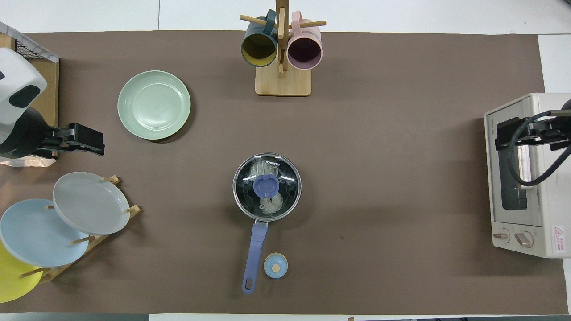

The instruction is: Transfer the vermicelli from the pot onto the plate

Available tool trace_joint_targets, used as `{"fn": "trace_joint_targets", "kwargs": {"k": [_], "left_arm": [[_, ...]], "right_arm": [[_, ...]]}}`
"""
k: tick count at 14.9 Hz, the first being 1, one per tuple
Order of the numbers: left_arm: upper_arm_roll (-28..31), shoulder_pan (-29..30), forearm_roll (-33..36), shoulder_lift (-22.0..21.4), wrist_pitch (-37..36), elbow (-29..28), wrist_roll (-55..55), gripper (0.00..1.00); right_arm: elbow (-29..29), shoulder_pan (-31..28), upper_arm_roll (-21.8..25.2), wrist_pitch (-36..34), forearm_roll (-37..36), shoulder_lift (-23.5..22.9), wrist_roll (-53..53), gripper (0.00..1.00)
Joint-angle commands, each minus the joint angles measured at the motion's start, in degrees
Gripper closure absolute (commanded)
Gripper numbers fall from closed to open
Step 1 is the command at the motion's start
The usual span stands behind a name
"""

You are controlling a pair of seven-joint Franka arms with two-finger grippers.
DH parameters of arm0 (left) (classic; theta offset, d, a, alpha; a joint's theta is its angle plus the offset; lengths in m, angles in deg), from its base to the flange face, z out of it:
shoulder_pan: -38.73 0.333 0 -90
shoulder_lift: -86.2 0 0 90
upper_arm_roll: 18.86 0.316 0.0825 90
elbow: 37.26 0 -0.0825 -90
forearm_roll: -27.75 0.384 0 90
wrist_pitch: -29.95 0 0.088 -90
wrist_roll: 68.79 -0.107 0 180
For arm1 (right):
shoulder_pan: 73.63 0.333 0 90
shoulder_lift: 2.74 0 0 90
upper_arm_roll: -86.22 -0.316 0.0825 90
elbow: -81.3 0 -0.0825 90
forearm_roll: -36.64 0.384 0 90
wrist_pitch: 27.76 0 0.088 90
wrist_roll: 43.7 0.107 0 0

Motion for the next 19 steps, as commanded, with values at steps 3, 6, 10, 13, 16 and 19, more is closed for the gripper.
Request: {"fn": "trace_joint_targets", "kwargs": {"k": [3, 6, 10, 13, 16, 19], "left_arm": [[-0.47, 0.90, -0.08, -0.92, -0.25, -0.47, 0.03, 0.00], [-0.47, 0.90, -0.08, -0.92, -0.26, -0.47, 0.03, 0.00], [-0.47, 0.90, -0.08, -0.92, -0.25, -0.47, 0.03, 0.00], [-0.47, 0.90, -0.08, -0.92, -0.26, -0.47, 0.03, 0.00], [-0.47, 0.90, -0.08, -0.92, -0.26, -0.47, 0.03, 0.00], [-0.47, 0.90, -0.08, -0.92, -0.17, -0.47, 0.03, 0.00]], "right_arm": [[0.94, 0.99, -0.60, -1.25, 0.33, 1.27, -0.71, 0.00], [0.94, 4.50, -0.69, 1.02, 1.29, 1.27, 0.07, 0.00], [0.77, 12.05, -0.78, 4.19, 2.35, -0.39, 8.65, 0.00], [-2.82, 19.61, -1.04, 5.60, 2.70, -5.30, 20.26, 0.00], [-9.41, 25.50, -1.13, 7.52, 5.87, -13.64, 31.15, 0.00], [-10.57, 32.63, -1.13, 14.89, 5.34, -18.15, 40.65, 0.00]]}}
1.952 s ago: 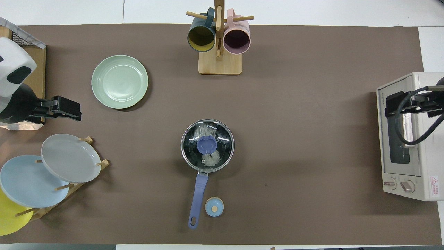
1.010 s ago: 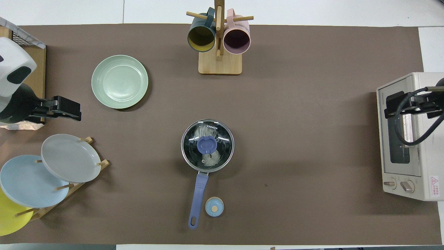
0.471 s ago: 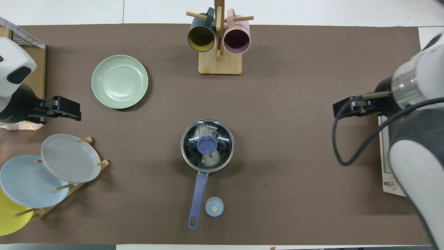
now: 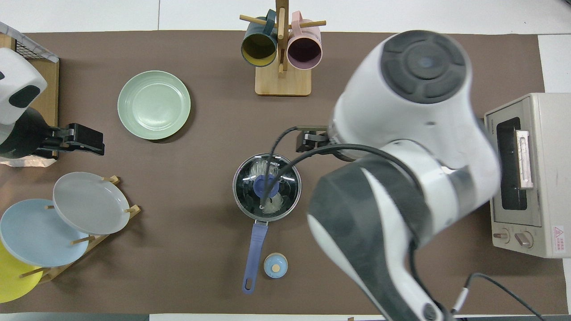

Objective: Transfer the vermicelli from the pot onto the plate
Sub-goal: 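Reach the right gripper to the glass lid knob on the saucepan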

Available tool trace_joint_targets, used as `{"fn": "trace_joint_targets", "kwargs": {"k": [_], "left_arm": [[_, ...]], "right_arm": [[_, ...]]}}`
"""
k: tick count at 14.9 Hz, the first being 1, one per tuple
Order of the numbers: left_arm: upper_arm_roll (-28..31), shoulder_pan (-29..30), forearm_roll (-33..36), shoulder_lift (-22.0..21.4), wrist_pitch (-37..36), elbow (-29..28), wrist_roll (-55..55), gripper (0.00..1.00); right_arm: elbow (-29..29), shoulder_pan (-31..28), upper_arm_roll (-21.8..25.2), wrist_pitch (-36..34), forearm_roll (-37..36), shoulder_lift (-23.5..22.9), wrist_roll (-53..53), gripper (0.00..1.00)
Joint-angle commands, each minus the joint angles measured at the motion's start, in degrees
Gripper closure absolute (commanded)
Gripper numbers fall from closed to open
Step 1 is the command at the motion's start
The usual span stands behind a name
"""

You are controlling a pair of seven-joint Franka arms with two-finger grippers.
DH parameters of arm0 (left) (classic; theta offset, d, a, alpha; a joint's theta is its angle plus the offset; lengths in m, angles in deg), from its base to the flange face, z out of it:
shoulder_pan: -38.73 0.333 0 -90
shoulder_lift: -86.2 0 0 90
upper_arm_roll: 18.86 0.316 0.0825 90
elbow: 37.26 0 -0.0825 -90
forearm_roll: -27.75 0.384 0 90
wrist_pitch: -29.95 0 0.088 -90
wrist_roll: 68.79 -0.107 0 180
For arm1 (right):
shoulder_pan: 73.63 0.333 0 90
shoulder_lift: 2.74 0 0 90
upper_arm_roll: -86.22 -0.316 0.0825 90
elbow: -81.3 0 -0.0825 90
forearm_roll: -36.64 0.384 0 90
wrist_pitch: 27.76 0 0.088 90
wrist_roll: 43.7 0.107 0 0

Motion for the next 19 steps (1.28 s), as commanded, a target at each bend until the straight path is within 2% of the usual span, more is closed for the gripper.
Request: {"fn": "trace_joint_targets", "kwargs": {"k": [1, 5, 7, 11, 19], "left_arm": [[-0.47, 0.90, -0.08, -0.92, -0.25, -0.47, 0.03, 0.00], [-0.47, 0.90, -0.08, -0.92, -0.26, -0.47, 0.03, 0.00], [-0.47, 0.90, -0.08, -0.92, -0.17, -0.47, 0.03, 0.00], [-0.47, 0.90, -0.08, -0.92, -0.26, -0.47, 0.03, 0.00], [-0.47, 0.90, -0.08, -0.92, -0.26, -0.47, 0.03, 0.00]], "right_arm": [[-2.72, 3.95, 0.14, 4.74, 0.54, -4.23, 7.01, 0.00], [3.60, 9.56, 0.23, 10.54, 0.28, -4.50, 11.49, 0.00], [6.68, 10.81, 0.14, 12.48, -3.83, -4.41, 11.51, 0.00], [13.19, 13.62, 0.23, 17.67, -6.13, -4.06, 11.86, 0.00], [14.43, 13.45, 0.14, 19.08, -7.10, -3.88, 10.37, 0.00]]}}
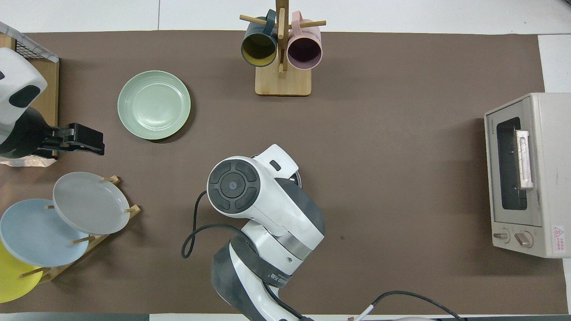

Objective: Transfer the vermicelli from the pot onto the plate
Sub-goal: 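Reach the right gripper to the glass lid knob on the saucepan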

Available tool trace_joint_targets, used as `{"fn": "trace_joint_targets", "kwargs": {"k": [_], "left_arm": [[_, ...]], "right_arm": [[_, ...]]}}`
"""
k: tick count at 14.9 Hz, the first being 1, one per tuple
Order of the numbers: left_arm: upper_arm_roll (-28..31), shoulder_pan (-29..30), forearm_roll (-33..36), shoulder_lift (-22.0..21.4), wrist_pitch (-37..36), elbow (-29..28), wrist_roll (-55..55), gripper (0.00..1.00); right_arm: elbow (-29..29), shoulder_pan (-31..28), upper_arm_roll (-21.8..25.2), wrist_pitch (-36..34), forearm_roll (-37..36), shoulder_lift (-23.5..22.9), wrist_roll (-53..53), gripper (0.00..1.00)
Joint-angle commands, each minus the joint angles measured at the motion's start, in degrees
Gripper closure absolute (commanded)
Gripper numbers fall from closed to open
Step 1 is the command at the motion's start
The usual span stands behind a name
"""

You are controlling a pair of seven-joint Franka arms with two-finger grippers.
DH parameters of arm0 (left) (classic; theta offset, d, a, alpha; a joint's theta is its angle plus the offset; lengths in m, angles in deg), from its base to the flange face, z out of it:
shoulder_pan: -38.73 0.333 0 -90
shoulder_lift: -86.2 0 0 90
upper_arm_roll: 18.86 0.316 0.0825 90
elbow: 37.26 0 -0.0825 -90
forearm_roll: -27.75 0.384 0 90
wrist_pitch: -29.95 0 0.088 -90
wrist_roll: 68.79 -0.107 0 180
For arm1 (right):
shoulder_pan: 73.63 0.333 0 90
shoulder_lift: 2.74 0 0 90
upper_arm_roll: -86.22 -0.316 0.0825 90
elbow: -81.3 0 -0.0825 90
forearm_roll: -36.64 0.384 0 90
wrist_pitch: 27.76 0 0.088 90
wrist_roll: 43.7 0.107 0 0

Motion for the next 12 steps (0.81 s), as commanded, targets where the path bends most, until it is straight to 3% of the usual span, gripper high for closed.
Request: {"fn": "trace_joint_targets", "kwargs": {"k": [1, 10, 12], "left_arm": [[-0.47, 0.90, -0.08, -0.92, -0.17, -0.47, 0.03, 0.00], [-0.47, 0.90, -0.08, -0.92, -0.17, -0.47, 0.03, 0.00], [-0.47, 0.90, -0.08, -0.92, -0.26, -0.47, 0.03, 0.00]], "right_arm": [[2.15, -0.50, -0.18, 2.06, -1.21, 1.57, -0.56, 0.01], [3.55, -0.32, -0.09, 3.47, -1.48, 1.83, -1.79, 0.31], [3.47, -0.41, -0.18, 3.47, -1.56, 1.83, -1.88, 0.44]]}}
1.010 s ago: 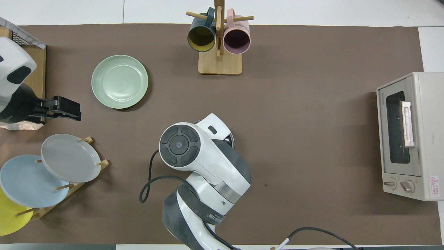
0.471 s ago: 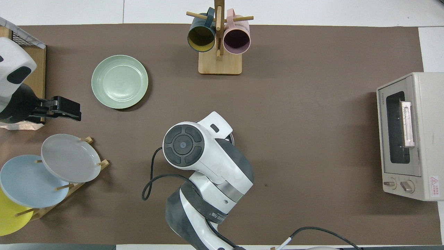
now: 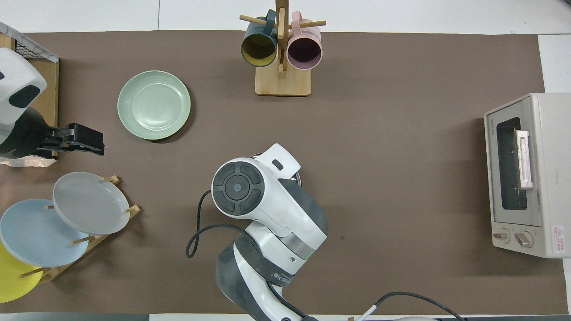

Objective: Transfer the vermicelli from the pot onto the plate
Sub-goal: 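Reach the right gripper to the glass lid knob on the saucepan, then grasp the lid knob with the right gripper and lift it off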

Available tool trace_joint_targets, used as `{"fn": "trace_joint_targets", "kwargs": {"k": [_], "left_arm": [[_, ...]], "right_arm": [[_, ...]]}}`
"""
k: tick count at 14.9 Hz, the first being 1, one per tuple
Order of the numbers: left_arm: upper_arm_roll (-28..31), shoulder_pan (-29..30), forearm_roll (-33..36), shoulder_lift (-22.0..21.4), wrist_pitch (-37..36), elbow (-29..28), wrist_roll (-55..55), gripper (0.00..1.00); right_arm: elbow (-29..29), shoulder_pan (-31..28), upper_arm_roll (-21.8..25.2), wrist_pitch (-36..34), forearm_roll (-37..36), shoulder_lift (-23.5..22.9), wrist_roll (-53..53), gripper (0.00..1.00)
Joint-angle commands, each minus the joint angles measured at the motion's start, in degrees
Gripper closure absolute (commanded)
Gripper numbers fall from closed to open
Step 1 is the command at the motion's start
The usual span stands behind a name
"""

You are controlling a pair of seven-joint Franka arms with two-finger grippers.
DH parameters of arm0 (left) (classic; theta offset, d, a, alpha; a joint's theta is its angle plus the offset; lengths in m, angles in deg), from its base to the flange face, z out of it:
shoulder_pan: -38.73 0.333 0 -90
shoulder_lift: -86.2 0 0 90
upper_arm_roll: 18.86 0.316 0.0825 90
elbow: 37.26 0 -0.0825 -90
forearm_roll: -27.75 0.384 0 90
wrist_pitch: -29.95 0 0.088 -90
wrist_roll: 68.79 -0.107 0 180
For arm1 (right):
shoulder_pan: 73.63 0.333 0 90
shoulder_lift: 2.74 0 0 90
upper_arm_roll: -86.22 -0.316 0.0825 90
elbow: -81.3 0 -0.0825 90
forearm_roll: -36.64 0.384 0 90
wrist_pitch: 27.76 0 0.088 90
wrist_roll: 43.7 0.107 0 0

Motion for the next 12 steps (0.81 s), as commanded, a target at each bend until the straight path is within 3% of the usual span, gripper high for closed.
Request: {"fn": "trace_joint_targets", "kwargs": {"k": [1, 7, 12], "left_arm": [[-0.47, 0.90, -0.08, -0.92, -0.17, -0.47, 0.03, 0.00], [-0.47, 0.90, -0.08, -0.92, -0.25, -0.47, 0.03, 0.00], [-0.47, 0.90, -0.08, -0.92, -0.17, -0.47, 0.03, 0.00]], "right_arm": [[1.76, -0.30, -0.28, 1.46, -0.56, 1.36, -1.49, 0.49], [0.00, -0.73, -0.01, -0.03, -0.64, 1.36, -2.81, 0.50], [-6.58, -4.51, 0.16, -8.36, -0.55, 2.06, -7.90, 0.55]]}}
